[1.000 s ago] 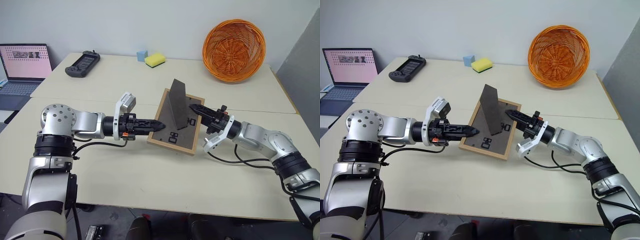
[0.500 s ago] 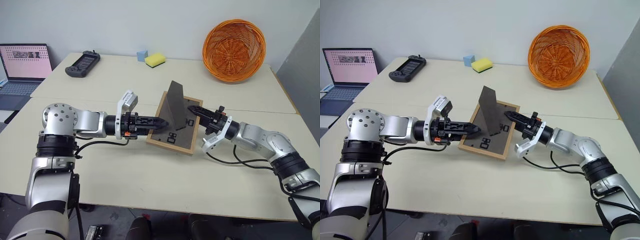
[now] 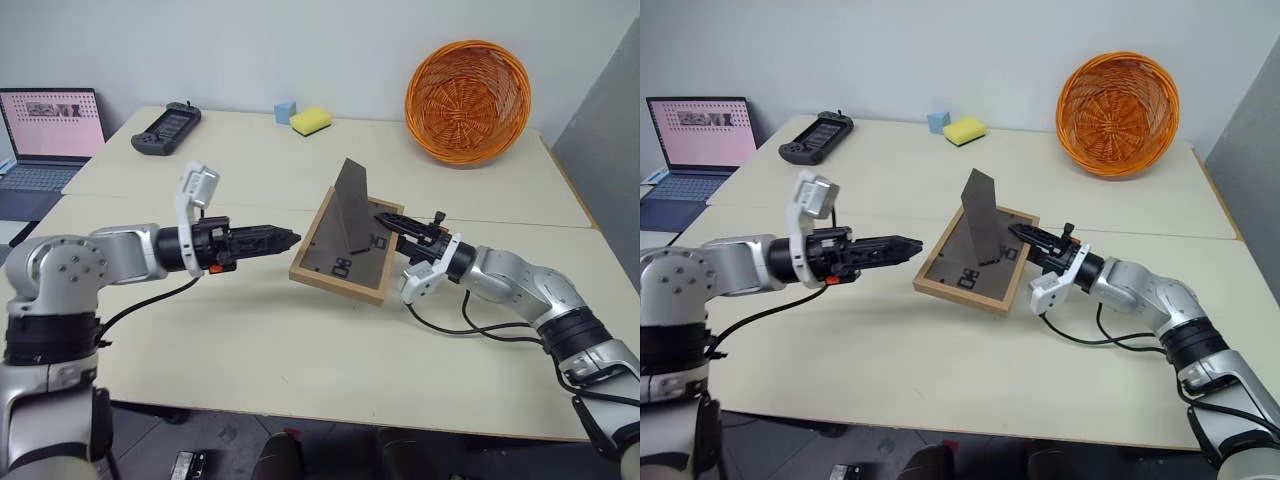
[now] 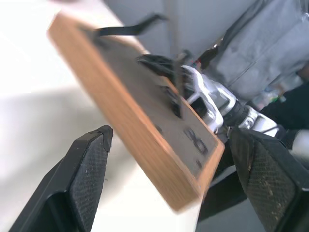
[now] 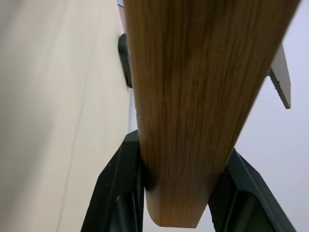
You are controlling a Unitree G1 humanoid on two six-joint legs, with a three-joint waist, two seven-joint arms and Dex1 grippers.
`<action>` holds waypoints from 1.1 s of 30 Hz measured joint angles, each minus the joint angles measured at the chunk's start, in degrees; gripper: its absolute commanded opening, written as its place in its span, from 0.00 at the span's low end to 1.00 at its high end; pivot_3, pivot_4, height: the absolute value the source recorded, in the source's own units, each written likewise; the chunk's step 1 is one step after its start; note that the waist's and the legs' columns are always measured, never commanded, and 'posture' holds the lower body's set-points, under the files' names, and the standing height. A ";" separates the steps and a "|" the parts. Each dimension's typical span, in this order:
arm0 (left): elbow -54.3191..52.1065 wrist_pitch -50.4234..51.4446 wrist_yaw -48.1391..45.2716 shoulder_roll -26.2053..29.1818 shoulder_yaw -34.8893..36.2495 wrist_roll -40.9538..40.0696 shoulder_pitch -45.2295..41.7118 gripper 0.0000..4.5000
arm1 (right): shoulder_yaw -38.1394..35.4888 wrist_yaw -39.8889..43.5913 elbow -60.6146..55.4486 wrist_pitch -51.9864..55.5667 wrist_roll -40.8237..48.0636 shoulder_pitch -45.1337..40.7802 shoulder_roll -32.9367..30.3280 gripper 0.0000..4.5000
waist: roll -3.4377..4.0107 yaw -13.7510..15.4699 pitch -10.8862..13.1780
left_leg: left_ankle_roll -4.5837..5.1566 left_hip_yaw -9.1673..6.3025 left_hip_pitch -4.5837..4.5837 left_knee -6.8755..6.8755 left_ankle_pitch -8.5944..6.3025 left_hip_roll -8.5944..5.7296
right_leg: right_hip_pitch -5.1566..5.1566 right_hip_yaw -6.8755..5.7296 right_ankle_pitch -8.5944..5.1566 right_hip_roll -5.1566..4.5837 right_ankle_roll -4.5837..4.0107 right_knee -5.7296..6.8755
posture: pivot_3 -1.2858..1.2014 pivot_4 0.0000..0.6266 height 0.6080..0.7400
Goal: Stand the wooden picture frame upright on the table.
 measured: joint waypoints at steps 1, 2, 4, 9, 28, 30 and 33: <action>-1.20 -1.19 -0.28 0.14 0.60 0.74 0.99 0.90 | -0.22 2.11 0.75 0.58 2.16 -0.11 0.35 0.29 | 0.00 0.01 0.00 | 0.01 -0.01 0.00 -0.01 0.00 0.00 | 0.00 -0.01 0.00 0.00 0.00 -0.01 | 0.52 0.24 1.00; -3.15 -2.85 -0.30 0.21 1.44 1.64 2.39 0.90 | -0.61 5.30 1.44 1.85 5.66 -0.11 1.00 0.29 | 0.00 0.04 0.00 | 0.02 -0.03 0.00 -0.01 -0.01 0.00 | 0.02 -0.02 0.00 0.00 0.00 -0.02 | 0.52 0.24 1.00; -7.15 -4.94 0.17 -0.02 2.49 2.62 4.57 0.90 | -2.05 11.98 1.85 6.57 13.12 -0.11 3.13 0.29 | 0.00 0.06 0.00 | 0.12 -0.04 0.00 -0.01 -0.07 0.02 | 0.04 -0.03 0.00 0.00 0.00 -0.02 | 0.52 0.24 1.00; -14.19 -6.70 1.95 -1.92 4.48 1.36 8.65 0.90 | -6.07 24.87 -0.36 23.33 28.43 -0.18 8.83 0.29 | 0.00 0.02 0.00 | 0.15 -0.12 0.02 -0.01 -0.09 0.05 | 0.05 -0.11 0.00 0.03 0.00 0.02 | 0.52 0.24 1.00; -19.99 -10.66 5.21 -2.43 7.03 1.04 13.93 0.90 | -15.73 41.09 -10.34 76.99 57.46 1.49 18.51 0.29 | 0.01 0.10 0.01 | 0.17 -0.11 0.03 -0.06 -0.10 0.06 | 0.01 -0.13 -0.01 0.08 0.01 -0.04 | 0.52 0.24 1.00; -19.93 -10.66 5.61 -2.41 7.03 1.02 13.79 0.90 | -16.27 41.17 -9.67 77.63 57.69 2.12 19.70 0.29 | 0.01 0.09 0.01 | 0.17 -0.10 0.03 -0.07 -0.11 0.06 | 0.00 -0.12 -0.01 0.10 0.01 -0.05 | 0.52 0.24 1.00; -19.45 -10.67 6.06 -2.29 7.04 0.93 12.97 0.90 | -18.04 41.25 -7.30 80.99 60.29 2.95 22.70 0.29 | 0.01 0.07 0.01 | 0.17 -0.09 0.03 -0.08 -0.10 0.07 | 0.00 -0.11 -0.01 0.11 0.01 -0.04 | 0.52 0.24 1.00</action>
